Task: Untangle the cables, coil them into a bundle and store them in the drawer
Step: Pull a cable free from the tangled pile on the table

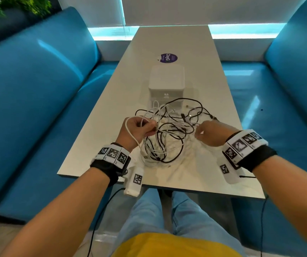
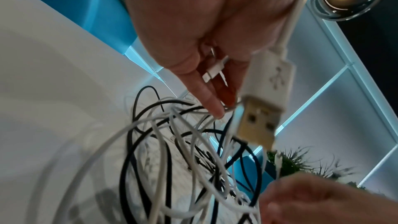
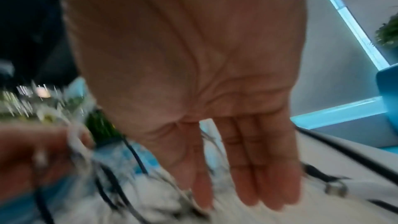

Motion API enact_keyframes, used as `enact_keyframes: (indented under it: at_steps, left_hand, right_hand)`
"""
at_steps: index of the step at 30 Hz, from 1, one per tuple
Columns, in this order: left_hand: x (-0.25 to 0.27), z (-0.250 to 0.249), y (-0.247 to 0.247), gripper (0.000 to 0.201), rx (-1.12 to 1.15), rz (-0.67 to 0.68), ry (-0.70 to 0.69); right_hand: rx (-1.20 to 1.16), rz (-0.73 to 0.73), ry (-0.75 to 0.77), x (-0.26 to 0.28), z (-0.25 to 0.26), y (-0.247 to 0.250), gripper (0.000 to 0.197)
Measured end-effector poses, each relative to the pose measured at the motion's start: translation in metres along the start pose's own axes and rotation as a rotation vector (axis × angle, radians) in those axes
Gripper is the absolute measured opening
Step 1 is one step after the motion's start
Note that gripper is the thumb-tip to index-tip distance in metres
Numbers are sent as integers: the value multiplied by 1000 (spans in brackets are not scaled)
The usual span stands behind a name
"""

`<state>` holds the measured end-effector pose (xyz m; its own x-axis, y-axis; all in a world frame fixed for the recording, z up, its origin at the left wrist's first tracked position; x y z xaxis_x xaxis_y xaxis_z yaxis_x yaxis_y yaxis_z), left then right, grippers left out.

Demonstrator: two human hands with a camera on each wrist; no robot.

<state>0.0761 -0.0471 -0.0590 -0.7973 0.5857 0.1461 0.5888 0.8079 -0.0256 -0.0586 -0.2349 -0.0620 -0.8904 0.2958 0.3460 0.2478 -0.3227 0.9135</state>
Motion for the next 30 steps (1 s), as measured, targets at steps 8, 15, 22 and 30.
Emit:
enact_keyframes:
  at_steps: [8, 15, 22, 30]
  left_hand:
    - [-1, -7, -22, 9, -91, 35, -50]
    - [6, -12, -14, 10, -112, 34, -89]
    - [10, -4, -21, 20, 29, 211, 34]
    - [7, 2, 8, 32, 375, 87, 202]
  right_hand:
    - [-348, -434, 386, 37, 96, 65, 38]
    - [-253, -460, 281, 16, 73, 56, 24]
    - [-47, -358, 247, 11, 59, 35, 27]
    - [-148, -369, 152, 11, 9, 16, 12]
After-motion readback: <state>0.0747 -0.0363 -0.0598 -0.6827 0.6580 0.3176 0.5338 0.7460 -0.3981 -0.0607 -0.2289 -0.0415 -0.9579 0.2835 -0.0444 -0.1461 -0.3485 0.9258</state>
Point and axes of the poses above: each hand's wrist, its own x-axis away from the middle knuckle, its own y-axis out of the back of the hand, z = x × y, the point moved 8 cm from there along -x, towards the middle knuckle, and after that the axes turned 6 degrees about y, right-handed, at the moved point
